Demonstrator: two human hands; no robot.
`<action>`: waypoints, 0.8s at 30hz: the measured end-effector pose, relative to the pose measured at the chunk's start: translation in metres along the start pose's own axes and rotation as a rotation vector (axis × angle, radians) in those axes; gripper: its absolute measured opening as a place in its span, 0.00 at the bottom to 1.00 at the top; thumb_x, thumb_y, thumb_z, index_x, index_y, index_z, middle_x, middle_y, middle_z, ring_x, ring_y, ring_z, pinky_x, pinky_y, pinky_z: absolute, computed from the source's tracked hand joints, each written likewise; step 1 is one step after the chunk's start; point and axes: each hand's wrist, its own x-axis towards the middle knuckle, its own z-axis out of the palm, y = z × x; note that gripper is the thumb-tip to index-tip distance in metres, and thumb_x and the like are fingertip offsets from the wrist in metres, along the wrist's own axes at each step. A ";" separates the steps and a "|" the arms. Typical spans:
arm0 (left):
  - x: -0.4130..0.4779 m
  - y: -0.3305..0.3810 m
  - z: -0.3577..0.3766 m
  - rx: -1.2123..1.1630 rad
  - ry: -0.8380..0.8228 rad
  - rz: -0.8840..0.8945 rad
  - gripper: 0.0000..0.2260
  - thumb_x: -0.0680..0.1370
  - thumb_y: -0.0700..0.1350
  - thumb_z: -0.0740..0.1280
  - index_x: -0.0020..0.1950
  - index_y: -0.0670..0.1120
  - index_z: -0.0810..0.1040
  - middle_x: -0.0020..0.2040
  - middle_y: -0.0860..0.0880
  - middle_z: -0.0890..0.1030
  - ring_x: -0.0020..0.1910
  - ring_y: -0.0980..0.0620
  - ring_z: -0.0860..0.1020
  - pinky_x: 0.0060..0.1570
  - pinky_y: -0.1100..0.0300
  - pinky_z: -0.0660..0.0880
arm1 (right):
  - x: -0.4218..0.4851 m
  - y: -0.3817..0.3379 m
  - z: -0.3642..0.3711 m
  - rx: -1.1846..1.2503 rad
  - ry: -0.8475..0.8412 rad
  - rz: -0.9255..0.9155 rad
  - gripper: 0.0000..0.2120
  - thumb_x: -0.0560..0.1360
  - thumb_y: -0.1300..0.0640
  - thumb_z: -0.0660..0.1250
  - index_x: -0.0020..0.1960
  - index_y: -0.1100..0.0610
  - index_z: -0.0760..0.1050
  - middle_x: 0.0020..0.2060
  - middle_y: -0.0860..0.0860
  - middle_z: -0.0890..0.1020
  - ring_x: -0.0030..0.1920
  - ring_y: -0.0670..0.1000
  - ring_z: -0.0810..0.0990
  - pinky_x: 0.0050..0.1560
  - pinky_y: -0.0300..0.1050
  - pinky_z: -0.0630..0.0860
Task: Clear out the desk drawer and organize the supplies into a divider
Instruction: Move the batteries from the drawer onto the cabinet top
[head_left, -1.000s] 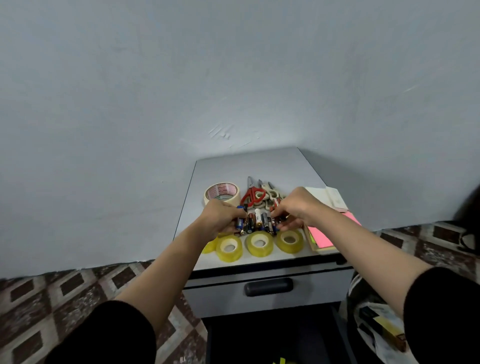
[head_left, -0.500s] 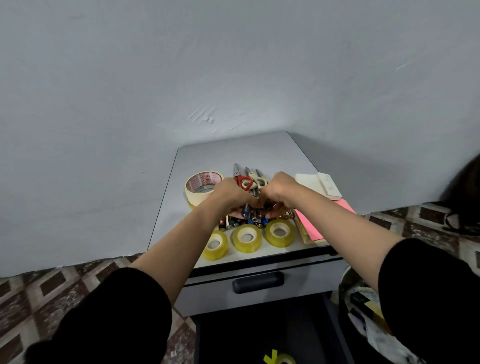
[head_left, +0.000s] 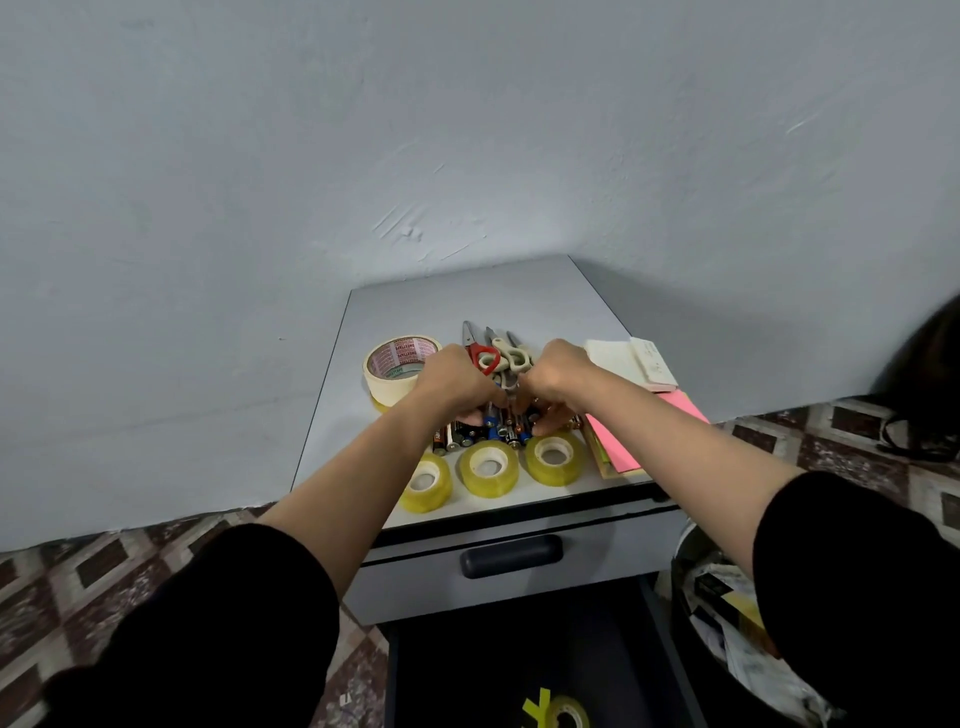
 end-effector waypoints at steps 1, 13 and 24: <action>0.000 0.001 0.000 -0.003 0.006 0.003 0.11 0.68 0.41 0.76 0.42 0.38 0.76 0.31 0.44 0.78 0.20 0.55 0.76 0.22 0.64 0.75 | 0.000 0.000 0.000 -0.011 0.011 -0.011 0.12 0.68 0.66 0.74 0.49 0.65 0.75 0.40 0.58 0.79 0.28 0.58 0.80 0.33 0.51 0.82; 0.006 -0.005 0.005 -0.004 0.037 0.034 0.15 0.66 0.41 0.78 0.48 0.36 0.80 0.39 0.41 0.83 0.38 0.47 0.83 0.46 0.51 0.81 | 0.002 0.006 -0.001 -0.001 0.034 -0.019 0.07 0.73 0.67 0.67 0.50 0.68 0.75 0.46 0.62 0.81 0.38 0.62 0.84 0.36 0.53 0.82; -0.033 -0.015 -0.001 -0.176 0.170 0.131 0.04 0.74 0.36 0.69 0.39 0.42 0.80 0.35 0.45 0.80 0.28 0.56 0.77 0.33 0.66 0.77 | -0.029 0.009 -0.008 0.023 0.127 -0.104 0.07 0.72 0.67 0.68 0.49 0.68 0.77 0.41 0.60 0.82 0.33 0.57 0.83 0.37 0.49 0.82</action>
